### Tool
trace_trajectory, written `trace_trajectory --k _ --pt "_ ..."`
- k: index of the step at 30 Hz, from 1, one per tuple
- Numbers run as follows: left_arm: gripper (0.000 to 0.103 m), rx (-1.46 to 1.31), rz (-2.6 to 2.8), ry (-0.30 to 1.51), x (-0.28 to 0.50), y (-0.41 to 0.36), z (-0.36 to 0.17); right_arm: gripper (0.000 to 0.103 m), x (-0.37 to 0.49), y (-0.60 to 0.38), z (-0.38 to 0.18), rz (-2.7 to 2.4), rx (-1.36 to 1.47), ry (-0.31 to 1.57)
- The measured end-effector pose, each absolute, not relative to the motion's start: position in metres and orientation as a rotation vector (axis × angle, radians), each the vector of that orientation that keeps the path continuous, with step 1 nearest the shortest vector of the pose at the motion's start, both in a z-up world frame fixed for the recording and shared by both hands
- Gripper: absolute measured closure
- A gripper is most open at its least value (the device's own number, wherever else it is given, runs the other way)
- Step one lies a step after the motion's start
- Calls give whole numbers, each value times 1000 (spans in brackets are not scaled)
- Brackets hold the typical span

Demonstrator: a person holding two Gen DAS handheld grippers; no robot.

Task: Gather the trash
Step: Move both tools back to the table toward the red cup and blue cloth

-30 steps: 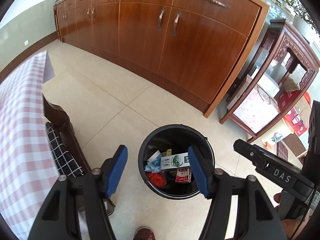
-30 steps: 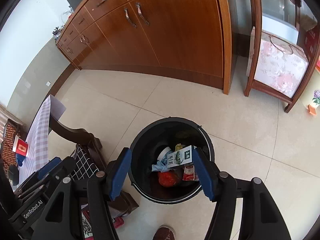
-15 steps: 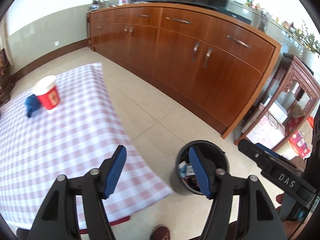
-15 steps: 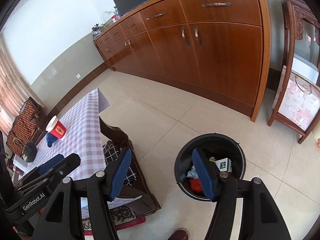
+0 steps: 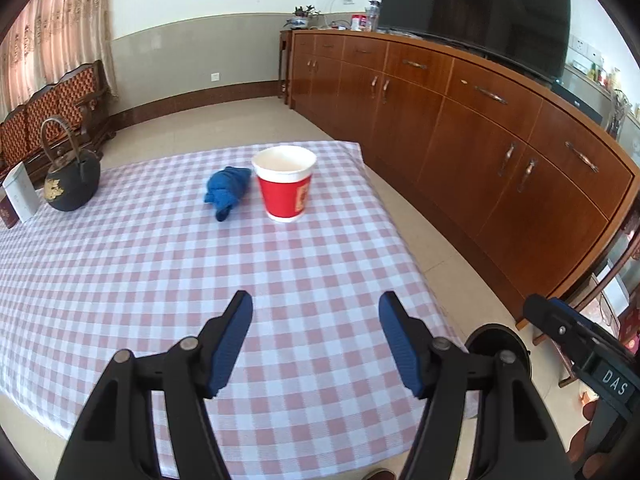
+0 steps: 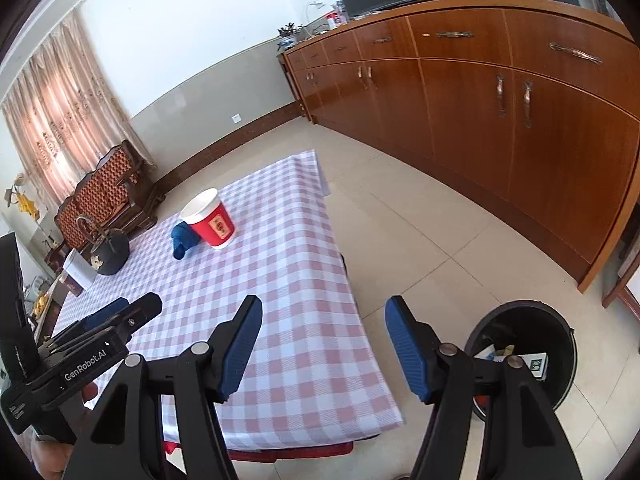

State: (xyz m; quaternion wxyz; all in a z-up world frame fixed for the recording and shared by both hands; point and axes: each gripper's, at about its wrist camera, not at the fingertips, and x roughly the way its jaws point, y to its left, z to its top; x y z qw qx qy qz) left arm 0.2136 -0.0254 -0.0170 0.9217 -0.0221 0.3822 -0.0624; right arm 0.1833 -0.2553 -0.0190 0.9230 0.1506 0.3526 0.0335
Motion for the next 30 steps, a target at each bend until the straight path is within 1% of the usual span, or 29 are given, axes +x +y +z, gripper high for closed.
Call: trace_trajectory --k 14,19,24,27,30 --pt "36 -85 -8 780 238 42 -27 36 242 -155 -31 226 223 753" --pt "36 -92 14 778 252 58 -32 33 263 -132 -37 252 202 767" --pt "36 -100 23 783 270 70 -39 32 289 -113 -44 272 180 779" --pt "36 -93 26 781 280 73 -43 28 302 -103 -49 277 167 784" --pt "36 -90 25 792 290 75 -47 28 317 -96 -55 277 159 792"
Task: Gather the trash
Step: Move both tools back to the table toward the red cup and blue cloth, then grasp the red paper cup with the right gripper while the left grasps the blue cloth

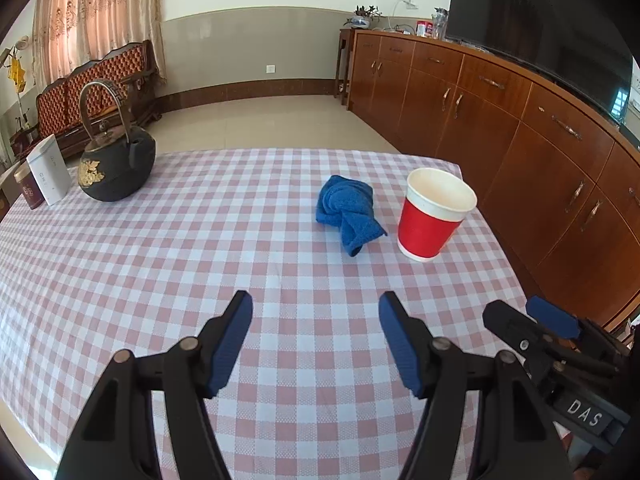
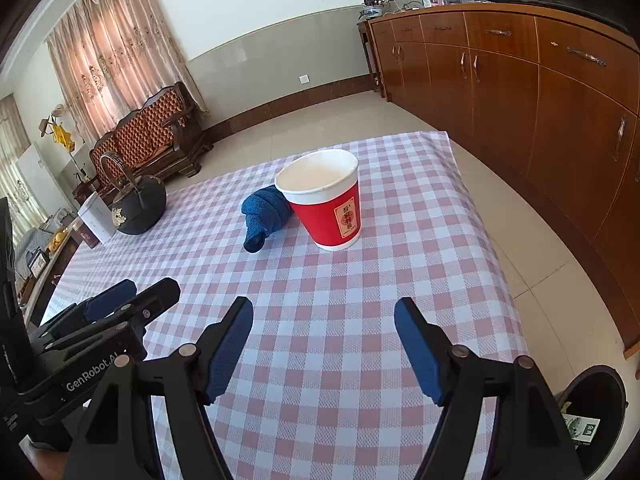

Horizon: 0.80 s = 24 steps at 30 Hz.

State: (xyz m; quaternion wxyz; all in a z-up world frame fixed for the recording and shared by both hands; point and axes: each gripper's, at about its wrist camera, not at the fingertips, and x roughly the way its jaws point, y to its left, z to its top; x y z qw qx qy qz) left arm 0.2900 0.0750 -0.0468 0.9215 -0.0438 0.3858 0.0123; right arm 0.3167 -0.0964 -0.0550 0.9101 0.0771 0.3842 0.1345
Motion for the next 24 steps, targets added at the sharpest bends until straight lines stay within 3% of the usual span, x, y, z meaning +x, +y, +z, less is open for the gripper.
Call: trace_trajectory --k 24 --pt "36 -92 40 781 351 93 -62 24 429 -60 -86 247 95 795"
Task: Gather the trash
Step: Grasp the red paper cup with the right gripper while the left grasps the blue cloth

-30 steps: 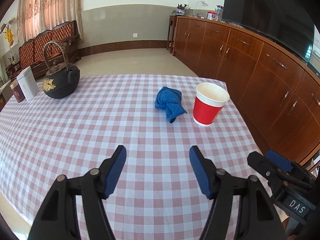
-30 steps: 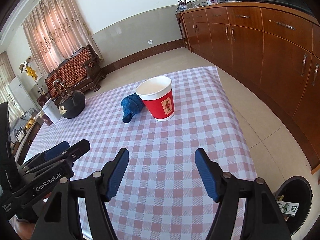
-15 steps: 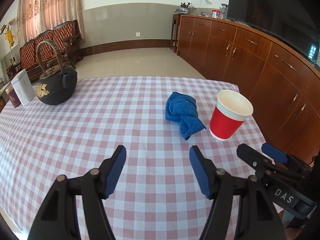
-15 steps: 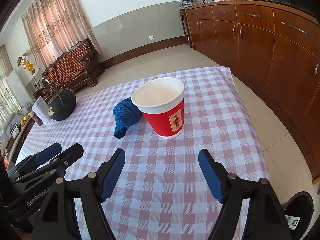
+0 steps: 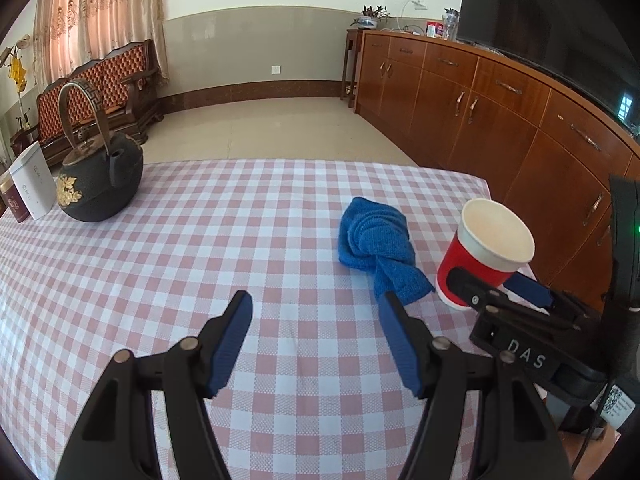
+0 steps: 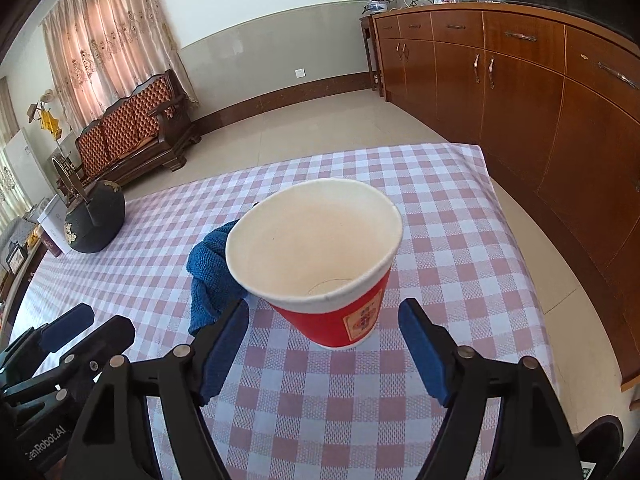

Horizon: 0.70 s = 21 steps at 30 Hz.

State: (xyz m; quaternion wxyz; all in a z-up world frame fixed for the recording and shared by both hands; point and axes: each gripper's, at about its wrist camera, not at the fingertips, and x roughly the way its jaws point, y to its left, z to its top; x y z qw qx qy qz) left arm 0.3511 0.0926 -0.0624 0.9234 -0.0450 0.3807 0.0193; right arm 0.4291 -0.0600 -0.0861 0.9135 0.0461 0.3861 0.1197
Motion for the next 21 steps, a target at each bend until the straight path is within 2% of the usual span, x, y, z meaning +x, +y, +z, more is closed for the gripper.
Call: trace_trajectory --k 9,11,12,21 --pt "36 -97 20 788 366 83 -67 25 437 -63 -88 251 75 747" --pt "36 -97 17 793 368 80 -68 28 439 -66 -89 251 74 746" --pt "36 -99 17 794 368 78 -69 37 440 -67 -89 254 74 745" --pt "36 -119 3 792 374 70 -67 41 438 -80 -87 234 56 714"
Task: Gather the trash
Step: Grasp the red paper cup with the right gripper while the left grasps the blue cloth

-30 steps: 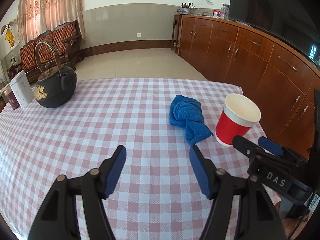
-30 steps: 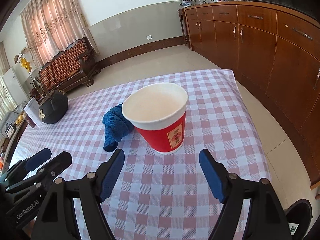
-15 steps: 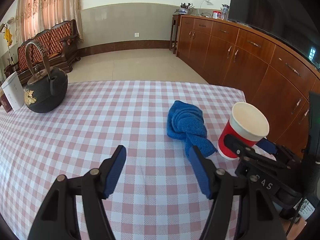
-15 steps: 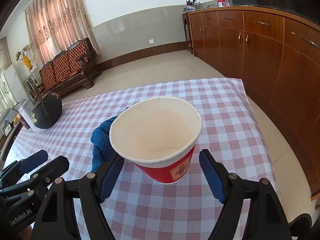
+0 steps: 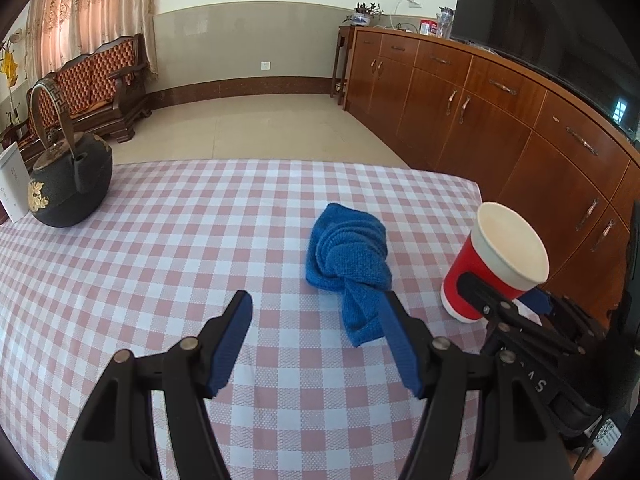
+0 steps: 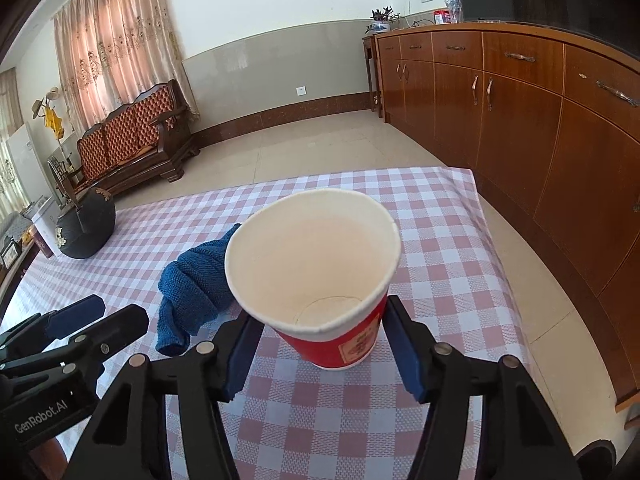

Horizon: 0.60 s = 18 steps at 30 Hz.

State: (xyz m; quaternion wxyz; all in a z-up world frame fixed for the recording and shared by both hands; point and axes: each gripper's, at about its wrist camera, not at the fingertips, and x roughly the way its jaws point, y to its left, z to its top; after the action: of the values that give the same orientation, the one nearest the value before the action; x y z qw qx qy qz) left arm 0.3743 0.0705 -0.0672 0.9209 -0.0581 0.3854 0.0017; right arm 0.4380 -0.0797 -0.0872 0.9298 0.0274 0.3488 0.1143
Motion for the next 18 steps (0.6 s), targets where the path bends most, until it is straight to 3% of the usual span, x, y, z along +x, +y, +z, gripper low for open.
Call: trace_trajectory --k 16,18 --pt "36 -124 14 891 413 55 -98 40 432 -105 -88 212 91 732" --pt "41 -145 22 895 412 57 -103 40 433 -105 -89 214 88 732"
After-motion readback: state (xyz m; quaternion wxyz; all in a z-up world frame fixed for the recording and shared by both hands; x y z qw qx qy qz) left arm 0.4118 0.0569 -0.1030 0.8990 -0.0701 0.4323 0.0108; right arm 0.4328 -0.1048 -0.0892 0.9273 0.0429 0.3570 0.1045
